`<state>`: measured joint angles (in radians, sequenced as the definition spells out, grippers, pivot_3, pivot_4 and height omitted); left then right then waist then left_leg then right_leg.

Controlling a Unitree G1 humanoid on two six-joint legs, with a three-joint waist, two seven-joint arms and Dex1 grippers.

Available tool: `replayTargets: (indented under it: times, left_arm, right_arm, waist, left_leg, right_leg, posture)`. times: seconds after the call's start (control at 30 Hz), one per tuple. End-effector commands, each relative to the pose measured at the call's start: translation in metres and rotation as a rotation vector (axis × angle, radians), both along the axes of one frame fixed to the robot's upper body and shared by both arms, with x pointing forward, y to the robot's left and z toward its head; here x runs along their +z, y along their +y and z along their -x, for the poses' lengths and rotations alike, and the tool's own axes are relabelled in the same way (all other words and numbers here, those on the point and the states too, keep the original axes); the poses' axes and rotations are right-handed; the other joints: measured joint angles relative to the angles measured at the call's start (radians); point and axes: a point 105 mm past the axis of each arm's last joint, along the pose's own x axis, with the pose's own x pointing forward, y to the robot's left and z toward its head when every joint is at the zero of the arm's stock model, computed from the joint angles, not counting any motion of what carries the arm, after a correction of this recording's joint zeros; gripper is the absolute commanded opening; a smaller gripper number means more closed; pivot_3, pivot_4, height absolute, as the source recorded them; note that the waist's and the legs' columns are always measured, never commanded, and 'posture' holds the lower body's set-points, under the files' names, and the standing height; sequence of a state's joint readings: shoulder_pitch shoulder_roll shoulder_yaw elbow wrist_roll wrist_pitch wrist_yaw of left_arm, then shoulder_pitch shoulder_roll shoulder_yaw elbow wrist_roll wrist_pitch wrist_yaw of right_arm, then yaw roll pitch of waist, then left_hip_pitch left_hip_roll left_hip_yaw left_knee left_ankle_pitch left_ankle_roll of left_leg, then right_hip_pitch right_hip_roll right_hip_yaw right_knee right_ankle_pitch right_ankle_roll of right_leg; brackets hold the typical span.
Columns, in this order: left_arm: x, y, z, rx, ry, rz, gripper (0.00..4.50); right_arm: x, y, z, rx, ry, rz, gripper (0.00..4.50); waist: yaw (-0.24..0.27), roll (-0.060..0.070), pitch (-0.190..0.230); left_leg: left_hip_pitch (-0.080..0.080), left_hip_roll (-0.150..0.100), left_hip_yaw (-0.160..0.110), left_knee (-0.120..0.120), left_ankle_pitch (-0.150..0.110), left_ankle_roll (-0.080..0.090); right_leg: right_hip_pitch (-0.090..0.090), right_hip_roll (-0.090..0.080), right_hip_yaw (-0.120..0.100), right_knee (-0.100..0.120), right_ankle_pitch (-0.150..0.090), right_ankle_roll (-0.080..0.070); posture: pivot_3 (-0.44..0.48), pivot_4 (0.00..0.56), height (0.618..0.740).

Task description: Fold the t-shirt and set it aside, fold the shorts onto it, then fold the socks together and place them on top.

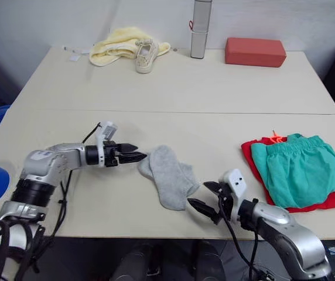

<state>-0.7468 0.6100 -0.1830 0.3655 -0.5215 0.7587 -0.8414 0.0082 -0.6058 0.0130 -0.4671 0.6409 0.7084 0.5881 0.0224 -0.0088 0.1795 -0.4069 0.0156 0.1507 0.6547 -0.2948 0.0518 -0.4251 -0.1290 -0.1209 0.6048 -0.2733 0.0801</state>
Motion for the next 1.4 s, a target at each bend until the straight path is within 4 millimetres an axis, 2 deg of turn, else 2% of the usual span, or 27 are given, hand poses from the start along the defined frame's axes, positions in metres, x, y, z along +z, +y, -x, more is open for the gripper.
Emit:
replayTargets:
  times: [0.03,0.27,0.37,0.43,0.53,0.73,0.8,0.9,0.93,1.23,1.4]
  left_arm:
    - [-0.004,0.002,-0.006,-0.026,-0.008,-0.068,4.45]
    - [-0.009,0.004,-0.008,-0.04,0.019,-0.117,4.45]
    - [-0.015,0.005,-0.002,-0.072,0.045,-0.137,3.86]
    - [-0.02,0.005,0.0,-0.079,0.051,-0.152,3.28]
    - [-0.025,0.004,0.001,-0.087,0.03,-0.176,2.32]
    - [-0.027,-0.002,0.005,-0.103,0.022,-0.164,0.48]
    - [-0.029,-0.001,0.008,-0.106,0.023,-0.164,0.0]
    - [-0.031,-0.003,0.013,-0.118,0.018,-0.159,0.0]
    - [-0.031,-0.003,0.016,-0.122,0.02,-0.151,0.0]
    - [-0.033,-0.009,0.051,-0.158,0.014,-0.145,0.0]
    - [-0.034,-0.011,0.061,-0.099,0.003,-0.133,0.0]
  right_arm:
    - [-0.002,-0.001,-0.006,-0.02,0.013,0.019,4.5]
    - [0.0,0.008,0.0,0.042,0.016,0.034,4.5]
    - [0.001,0.011,-0.002,0.049,-0.01,0.056,4.5]
    - [0.001,0.014,-0.002,0.062,-0.021,0.075,4.5]
    - [0.001,0.02,-0.002,0.078,-0.033,0.079,3.86]
    - [0.0,0.025,-0.004,0.086,-0.058,0.107,1.86]
    - [0.0,0.023,-0.006,0.081,-0.073,0.12,1.22]
    - [0.002,0.018,-0.008,0.076,-0.086,0.131,0.16]
    - [0.002,0.016,-0.01,0.074,-0.091,0.136,0.07]
    - [0.01,-0.007,-0.022,0.069,-0.139,0.195,0.07]
    - [0.012,-0.017,-0.031,0.069,-0.148,0.228,0.07]
  waist:
    - [0.0,0.0,0.0]
    - [0.0,-0.001,-0.001]
    - [-0.002,-0.002,-0.001]
    - [-0.004,-0.002,-0.001]
    - [-0.004,-0.002,-0.001]
    - [-0.003,-0.002,-0.001]
    - [-0.002,-0.002,-0.001]
    - [-0.002,-0.002,-0.001]
    - [-0.002,-0.002,-0.001]
    - [-0.002,-0.002,-0.001]
    - [-0.002,-0.002,-0.001]
  left_leg:
    - [0.0,0.0,0.0,0.001,0.0,0.0]
    - [0.001,0.0,-0.001,0.005,0.001,0.001]
    - [0.001,0.0,-0.001,0.005,0.001,0.001]
    - [0.001,0.0,-0.001,0.005,0.001,0.001]
    - [0.001,0.0,-0.001,0.005,0.001,0.001]
    - [0.0,0.0,-0.001,0.006,0.001,0.002]
    - [0.0,0.0,-0.001,0.007,0.001,0.002]
    - [0.0,0.0,-0.001,0.008,0.001,0.002]
    - [0.0,0.0,-0.001,0.008,0.001,0.002]
    - [0.001,0.001,-0.002,0.008,0.001,0.002]
    - [0.001,0.001,-0.002,0.008,0.001,0.002]
  right_leg:
    - [0.0,0.0,0.0,0.001,0.0,0.0]
    - [0.0,-0.002,0.001,0.006,0.001,0.0]
    - [0.0,-0.002,0.001,0.007,0.001,0.0]
    - [0.0,-0.002,0.001,0.007,0.001,0.0]
    - [0.0,-0.002,0.001,0.007,0.001,0.0]
    - [0.001,-0.002,0.001,0.007,0.001,0.0]
    - [0.001,-0.002,0.001,0.008,0.001,0.0]
    - [0.001,-0.002,0.001,0.008,0.001,0.0]
    - [0.001,-0.002,0.001,0.008,0.001,0.0]
    - [0.001,-0.002,0.001,0.008,0.001,0.0]
    - [0.001,-0.002,0.001,0.008,0.001,0.0]
  posture:
    - [0.0,0.15,0.74]
    - [0.0,0.15,0.74]
    - [0.0,0.15,0.74]
    - [0.0,0.15,0.74]
    - [0.0,0.15,0.74]
    - [0.0,0.15,0.74]
    - [0.0,0.15,0.74]
    - [0.0,0.15,0.74]
    - [0.0,0.15,0.74]
    - [0.0,0.15,0.74]
    - [0.0,0.15,0.74]
